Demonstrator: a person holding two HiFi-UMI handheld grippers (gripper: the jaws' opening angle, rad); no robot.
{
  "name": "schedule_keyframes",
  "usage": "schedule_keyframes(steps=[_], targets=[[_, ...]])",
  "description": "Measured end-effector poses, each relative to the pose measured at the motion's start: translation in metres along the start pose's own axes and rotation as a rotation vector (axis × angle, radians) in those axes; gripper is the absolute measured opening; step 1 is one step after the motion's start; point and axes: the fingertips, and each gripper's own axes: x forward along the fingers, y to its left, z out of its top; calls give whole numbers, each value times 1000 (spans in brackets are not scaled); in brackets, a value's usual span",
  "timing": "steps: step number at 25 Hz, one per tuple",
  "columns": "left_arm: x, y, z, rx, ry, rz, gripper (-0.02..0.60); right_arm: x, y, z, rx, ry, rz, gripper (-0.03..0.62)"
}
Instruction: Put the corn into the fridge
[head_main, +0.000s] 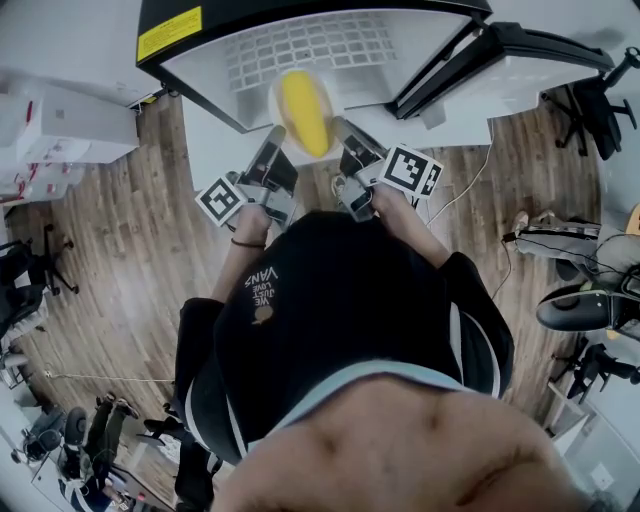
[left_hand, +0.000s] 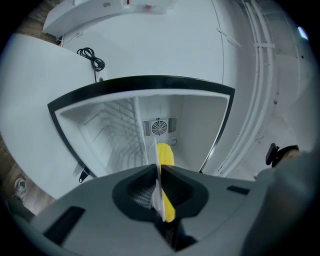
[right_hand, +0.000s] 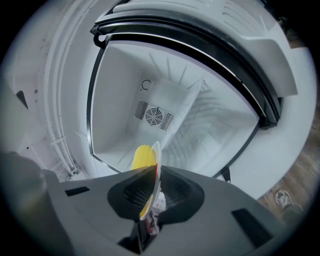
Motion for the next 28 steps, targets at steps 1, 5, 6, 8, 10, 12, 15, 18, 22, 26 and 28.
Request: schedule_keyframes(steps=[1, 5, 6, 8, 10, 12, 15, 18, 22, 26, 28], targets=[[2, 0, 1, 4, -4, -1, 36, 1, -1, 3, 1, 4, 3, 28], [12, 2, 4, 5, -24, 1, 36, 8, -4, 13, -2, 21, 13, 28], [14, 3, 5, 5, -30, 1, 36, 10, -5, 16, -2, 26, 16, 28], [19, 4, 8, 8, -41, 2, 36, 15, -7, 21, -2, 37, 21, 28], [23, 6, 11, 9, -51, 6, 37, 19, -8, 25, -4, 47, 25, 28], [25, 6, 13, 11, -63, 9, 37, 23, -8, 28, -7, 56, 30, 28], [30, 6, 16, 13, -79, 11, 36, 27, -10, 32, -4, 71, 36, 28], [35, 7, 20, 6, -94, 10, 36, 33, -11, 38, 0, 82, 42, 28], [40, 7, 22, 3, -111, 12, 36, 37, -12, 44, -4, 99, 50, 28], [43, 9, 25, 2, -126, 16, 37, 43, -13, 47, -8, 118, 52, 28], [43, 12, 29, -5, -131, 21, 37, 48, -14, 48, -9, 126, 51, 28]])
